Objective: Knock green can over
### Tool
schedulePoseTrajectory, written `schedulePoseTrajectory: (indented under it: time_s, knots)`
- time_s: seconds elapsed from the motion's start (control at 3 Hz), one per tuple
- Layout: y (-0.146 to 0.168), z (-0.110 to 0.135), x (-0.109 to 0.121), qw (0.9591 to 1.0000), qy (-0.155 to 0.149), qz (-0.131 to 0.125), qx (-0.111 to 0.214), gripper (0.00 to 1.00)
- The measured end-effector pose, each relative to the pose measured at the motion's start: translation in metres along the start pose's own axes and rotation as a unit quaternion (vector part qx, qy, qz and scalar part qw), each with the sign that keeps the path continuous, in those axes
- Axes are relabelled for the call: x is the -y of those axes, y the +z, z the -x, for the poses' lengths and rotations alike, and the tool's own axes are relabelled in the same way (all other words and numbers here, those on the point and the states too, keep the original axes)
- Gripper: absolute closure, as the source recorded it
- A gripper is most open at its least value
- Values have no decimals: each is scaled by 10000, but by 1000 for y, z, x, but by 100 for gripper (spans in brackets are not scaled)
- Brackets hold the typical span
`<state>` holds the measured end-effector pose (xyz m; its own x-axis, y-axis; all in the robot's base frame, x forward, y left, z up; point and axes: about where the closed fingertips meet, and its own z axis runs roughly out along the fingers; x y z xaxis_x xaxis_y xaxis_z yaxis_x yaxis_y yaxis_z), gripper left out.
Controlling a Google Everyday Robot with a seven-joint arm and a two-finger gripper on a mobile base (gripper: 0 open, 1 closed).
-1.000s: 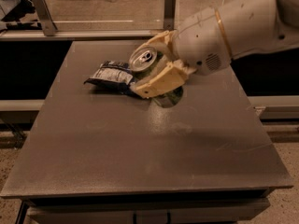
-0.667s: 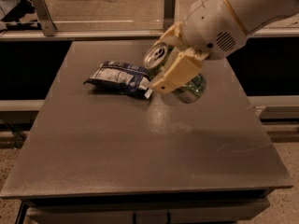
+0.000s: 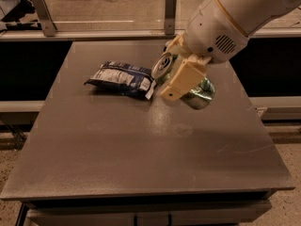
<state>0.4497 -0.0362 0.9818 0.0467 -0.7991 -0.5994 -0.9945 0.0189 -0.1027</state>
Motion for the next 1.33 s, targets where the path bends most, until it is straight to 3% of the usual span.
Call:
schedulePoseTrajectory:
  time_s: [0.33, 0.67, 1.0, 1.33]
  knots:
    - [21, -18, -11, 9981, 60, 84, -609, 100]
    - [53, -45, -35, 9842, 94, 218, -1755, 100]
    - [73, -72, -42, 9641, 60, 319, -2635, 100]
    - [80, -96, -41, 9596, 149, 480, -2770, 82]
